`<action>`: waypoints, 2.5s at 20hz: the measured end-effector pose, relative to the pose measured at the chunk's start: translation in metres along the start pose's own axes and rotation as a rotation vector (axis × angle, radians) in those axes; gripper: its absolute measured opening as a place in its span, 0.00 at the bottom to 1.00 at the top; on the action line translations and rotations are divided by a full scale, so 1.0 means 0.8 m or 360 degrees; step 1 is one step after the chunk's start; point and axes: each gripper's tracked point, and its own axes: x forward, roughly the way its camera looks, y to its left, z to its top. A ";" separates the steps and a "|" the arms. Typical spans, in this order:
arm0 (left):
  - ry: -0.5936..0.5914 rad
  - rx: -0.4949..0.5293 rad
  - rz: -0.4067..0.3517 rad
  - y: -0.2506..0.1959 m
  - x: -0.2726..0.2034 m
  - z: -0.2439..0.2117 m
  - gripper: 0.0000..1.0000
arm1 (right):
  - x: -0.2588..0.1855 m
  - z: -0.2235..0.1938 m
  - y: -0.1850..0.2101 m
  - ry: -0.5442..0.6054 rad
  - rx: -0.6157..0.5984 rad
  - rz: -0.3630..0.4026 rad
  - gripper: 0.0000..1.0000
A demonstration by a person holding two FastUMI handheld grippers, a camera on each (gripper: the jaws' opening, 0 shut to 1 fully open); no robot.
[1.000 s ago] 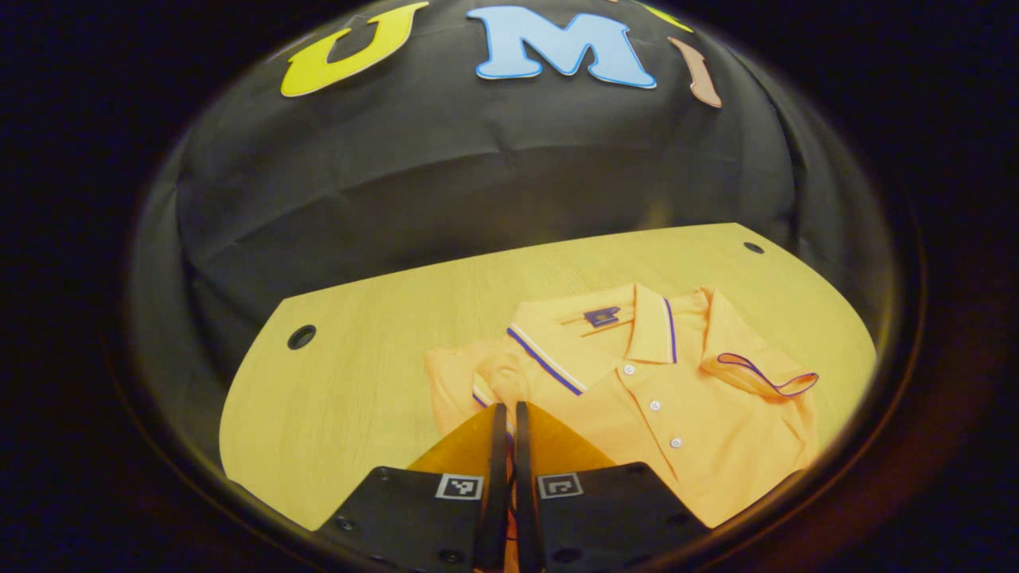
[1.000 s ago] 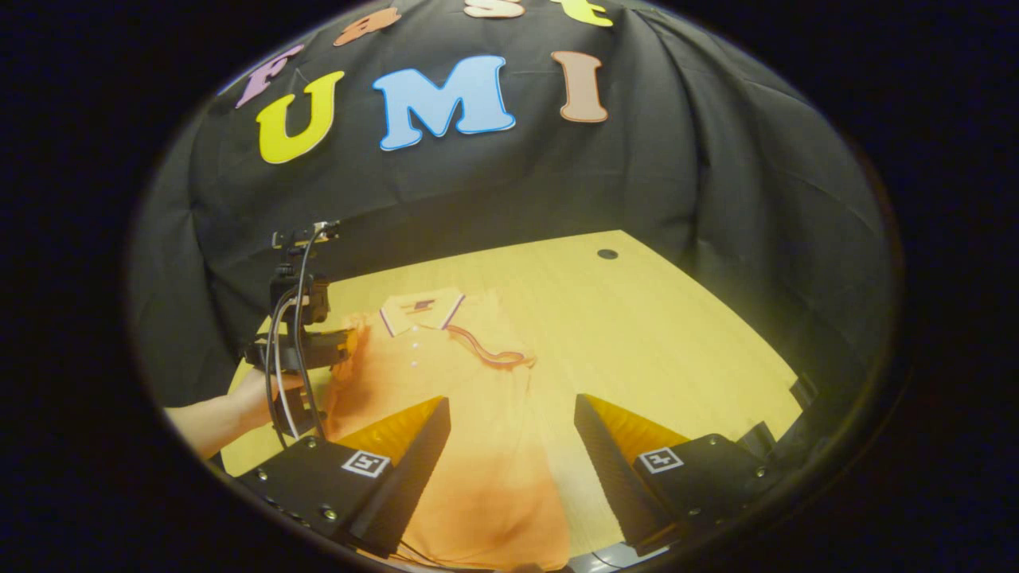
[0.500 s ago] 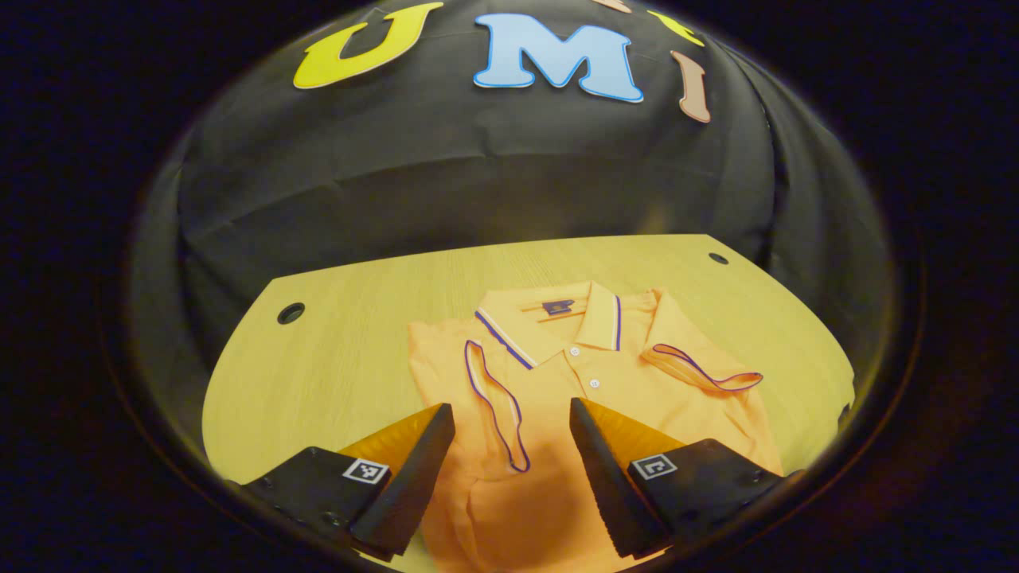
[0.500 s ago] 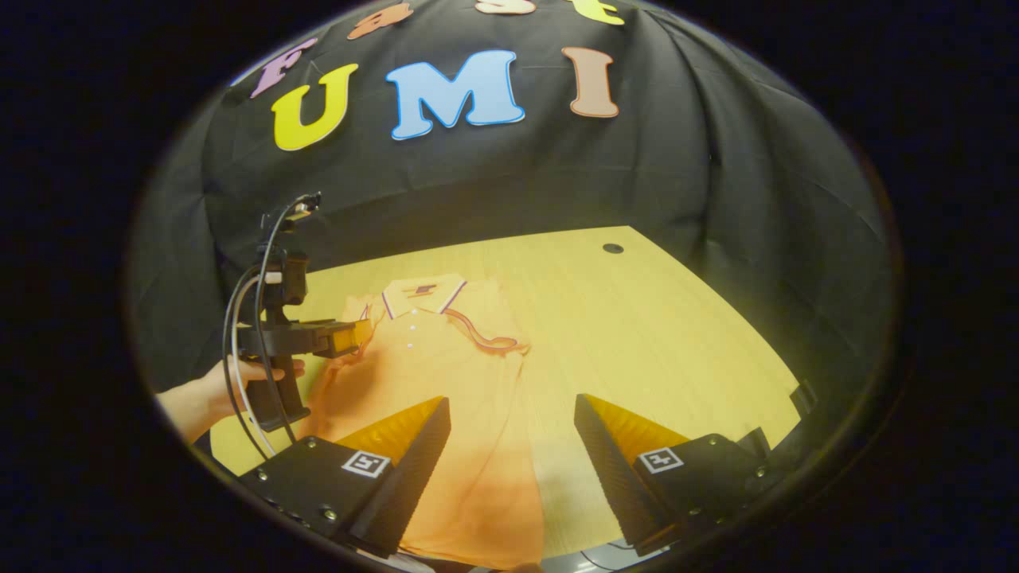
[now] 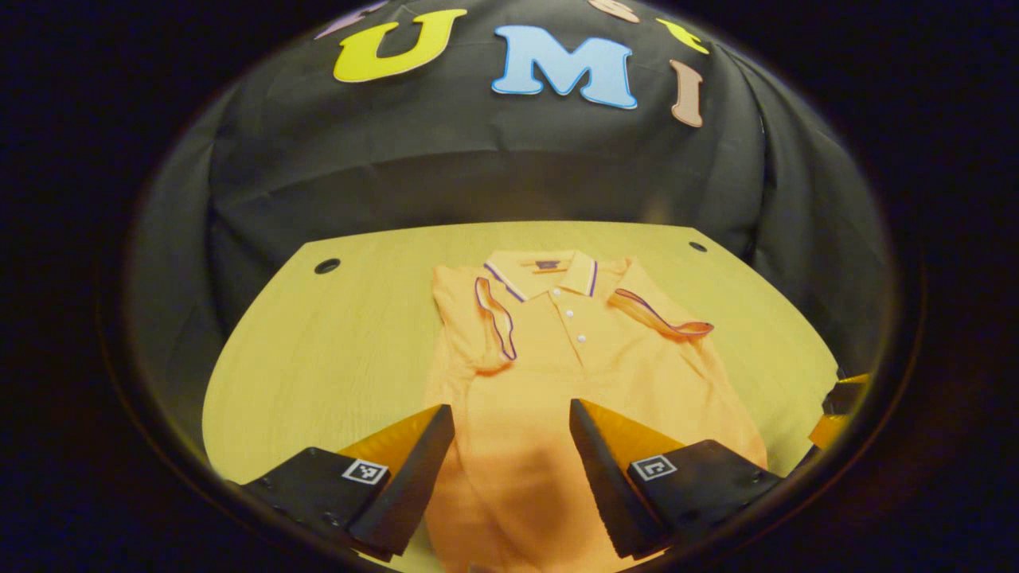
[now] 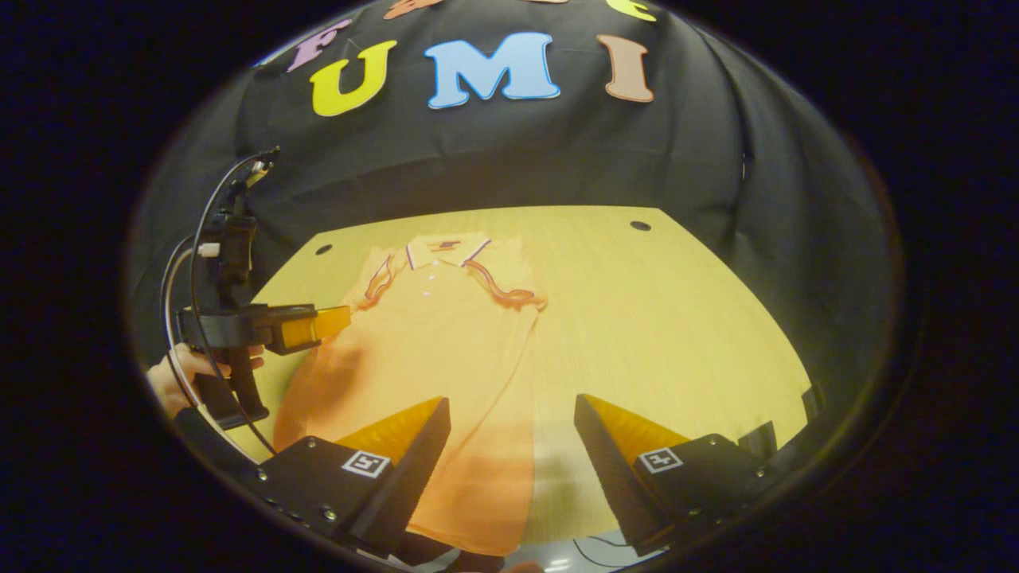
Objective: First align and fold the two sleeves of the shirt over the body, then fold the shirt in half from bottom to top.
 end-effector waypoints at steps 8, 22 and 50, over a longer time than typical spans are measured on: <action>0.0094 -0.0060 0.0011 -0.002 -0.088 -0.092 0.95 | -0.020 -0.059 0.013 0.0095 -0.0073 0.0069 0.98; 0.0169 -0.0117 0.0039 0.009 -0.190 -0.198 0.95 | -0.015 -0.143 0.026 0.0270 -0.0158 0.0092 0.98; 0.0141 -0.0006 0.0105 -0.022 -0.191 -0.238 0.08 | 0.002 -0.169 0.032 0.0237 -0.0047 0.0099 0.08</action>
